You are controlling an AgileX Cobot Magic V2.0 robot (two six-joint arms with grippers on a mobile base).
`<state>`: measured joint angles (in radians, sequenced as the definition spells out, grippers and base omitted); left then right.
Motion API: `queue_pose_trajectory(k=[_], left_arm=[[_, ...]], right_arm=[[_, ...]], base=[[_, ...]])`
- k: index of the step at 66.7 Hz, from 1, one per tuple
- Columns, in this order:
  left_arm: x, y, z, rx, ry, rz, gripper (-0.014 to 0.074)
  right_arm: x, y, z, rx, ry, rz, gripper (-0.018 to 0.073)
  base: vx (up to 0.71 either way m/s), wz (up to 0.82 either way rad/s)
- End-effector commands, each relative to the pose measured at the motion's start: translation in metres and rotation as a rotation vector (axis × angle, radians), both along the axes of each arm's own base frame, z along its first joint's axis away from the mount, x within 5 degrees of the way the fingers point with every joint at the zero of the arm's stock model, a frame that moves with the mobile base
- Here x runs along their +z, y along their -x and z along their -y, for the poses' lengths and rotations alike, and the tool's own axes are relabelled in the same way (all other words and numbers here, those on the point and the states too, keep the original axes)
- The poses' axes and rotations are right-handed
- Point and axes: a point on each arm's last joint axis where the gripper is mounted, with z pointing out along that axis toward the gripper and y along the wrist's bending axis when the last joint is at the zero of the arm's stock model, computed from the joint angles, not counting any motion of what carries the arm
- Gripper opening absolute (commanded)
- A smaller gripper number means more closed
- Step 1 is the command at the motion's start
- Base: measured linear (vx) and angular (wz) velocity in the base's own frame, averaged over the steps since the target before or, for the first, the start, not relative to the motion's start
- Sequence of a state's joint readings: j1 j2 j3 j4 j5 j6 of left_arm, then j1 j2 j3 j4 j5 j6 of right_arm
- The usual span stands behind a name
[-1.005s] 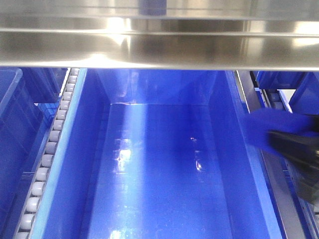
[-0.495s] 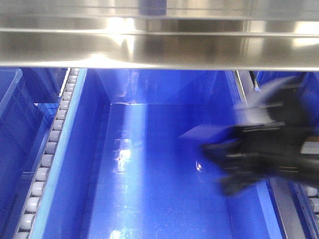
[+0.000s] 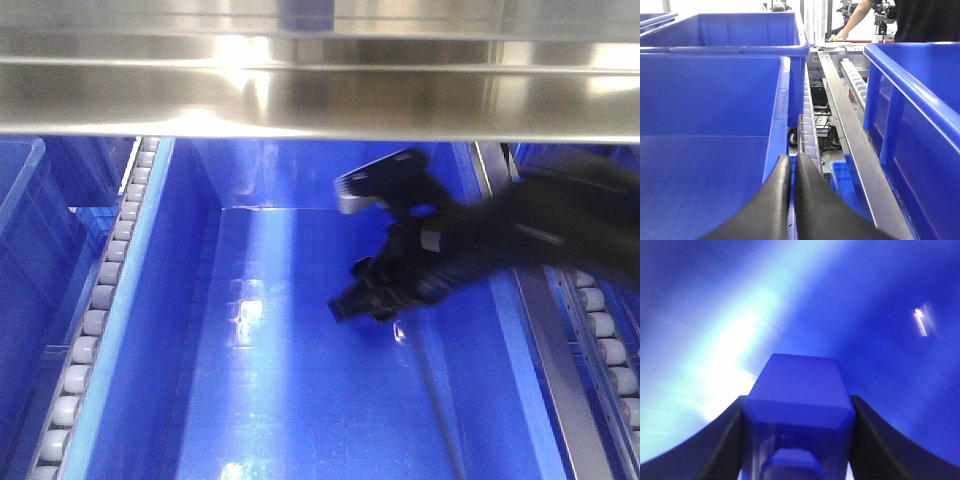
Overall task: Pour parts from conveyor to right shelf
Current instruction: 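Move the right gripper with the part over the bin and lower it, then open the right gripper to release the part and withdraw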
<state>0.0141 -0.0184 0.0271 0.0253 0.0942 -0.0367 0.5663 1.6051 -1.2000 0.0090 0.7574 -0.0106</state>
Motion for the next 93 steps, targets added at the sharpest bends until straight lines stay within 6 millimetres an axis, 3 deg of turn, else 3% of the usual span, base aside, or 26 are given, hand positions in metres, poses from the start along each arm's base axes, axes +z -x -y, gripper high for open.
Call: queue_pose_trajectory(k=[1,28,37,49,58,68,79,86,93], left_arm=[[0.015,0.002,0.0,0.0,0.012,0.104,-0.0006],[0.015,0.002,0.0,0.0,0.012,0.104,-0.0006],[0.015,0.002,0.0,0.0,0.012,0.104,-0.0006],[0.015,0.002,0.0,0.0,0.012,0.104,-0.0006],[0.015,0.002,0.0,0.0,0.012,0.104,-0.0006],[0.015,0.002,0.0,0.0,0.012,0.104,-0.0006],[0.015,0.002,0.0,0.0,0.012,0.104,-0.0006],[0.015,0.002,0.0,0.0,0.012,0.104,-0.0006],[0.015,0.002,0.0,0.0,0.012,0.104,-0.0006]], right_arm=[[0.016,-0.016,-0.006,-0.034,0.009,0.029,0.0004],[0.0,-0.052,-0.039,-0.045,-0.026,-0.109,0.0104],[-0.008,-0.055,-0.041,-0.049,-0.017,-0.117,0.0208],[-0.006,-0.059,-0.042,-0.084,-0.056,-0.084,0.0385],[-0.003,-0.06,-0.042,-0.092,-0.064,-0.066,0.0468],[0.004,-0.059,-0.039,-0.085,-0.047,-0.031,0.0487],[0.026,-0.055,-0.032,-0.078,-0.059,0.059,0.0487],[0.043,-0.046,-0.026,-0.094,-0.117,0.137,0.0487],[0.049,-0.034,-0.018,-0.109,-0.18,0.207,0.0487]], base=[[0.0,0.0],[0.0,0.0],[0.0,0.0],[0.0,0.0],[0.0,0.0],[0.0,0.0],[0.0,0.0],[0.0,0.0],[0.0,0.0]])
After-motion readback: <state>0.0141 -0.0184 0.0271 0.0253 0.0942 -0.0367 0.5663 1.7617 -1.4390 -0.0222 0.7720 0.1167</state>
